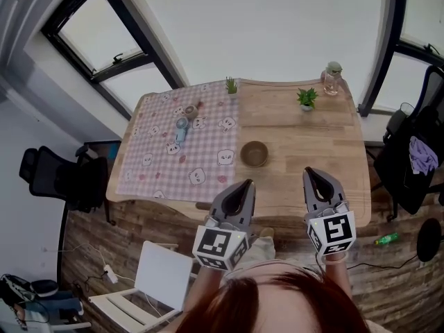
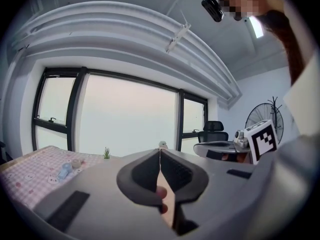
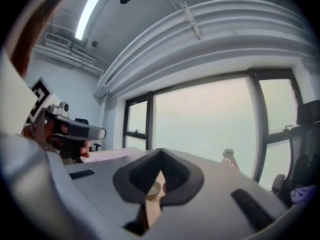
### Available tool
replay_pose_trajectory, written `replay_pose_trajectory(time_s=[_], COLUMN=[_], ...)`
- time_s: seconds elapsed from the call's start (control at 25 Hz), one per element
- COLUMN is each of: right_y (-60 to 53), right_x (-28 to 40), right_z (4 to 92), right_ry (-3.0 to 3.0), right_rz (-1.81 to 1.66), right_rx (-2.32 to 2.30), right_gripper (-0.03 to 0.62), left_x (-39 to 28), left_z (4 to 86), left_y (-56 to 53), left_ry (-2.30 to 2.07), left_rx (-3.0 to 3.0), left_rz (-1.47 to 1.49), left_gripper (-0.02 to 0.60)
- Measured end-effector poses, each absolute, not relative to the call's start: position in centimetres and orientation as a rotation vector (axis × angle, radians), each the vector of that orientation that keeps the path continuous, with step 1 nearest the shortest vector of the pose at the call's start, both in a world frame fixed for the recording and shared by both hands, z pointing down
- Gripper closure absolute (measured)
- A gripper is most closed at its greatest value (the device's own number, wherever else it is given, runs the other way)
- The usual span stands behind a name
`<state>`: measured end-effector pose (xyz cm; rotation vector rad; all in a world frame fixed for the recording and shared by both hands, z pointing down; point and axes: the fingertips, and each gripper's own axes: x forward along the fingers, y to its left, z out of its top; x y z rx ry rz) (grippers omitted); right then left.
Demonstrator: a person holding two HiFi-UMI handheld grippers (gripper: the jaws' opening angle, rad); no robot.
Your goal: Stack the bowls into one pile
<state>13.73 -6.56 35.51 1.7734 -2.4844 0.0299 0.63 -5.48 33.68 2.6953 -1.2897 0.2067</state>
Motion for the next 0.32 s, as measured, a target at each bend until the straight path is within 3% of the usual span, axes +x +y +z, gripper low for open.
replay_pose_trajectory(time_s=[0.32], right_y=[-9.8], right_x=[12.5], right_z=[35.0], right_ry=[-2.472], right_rz=[0.0], right_rx=[1.777], right_gripper=[0.594], left_x=[-0.4], left_z=[33.1], left_y=[-8.9], left_ry=[-1.301], left_rx=[2.723], left_rz=[0.178], left_gripper=[0.571])
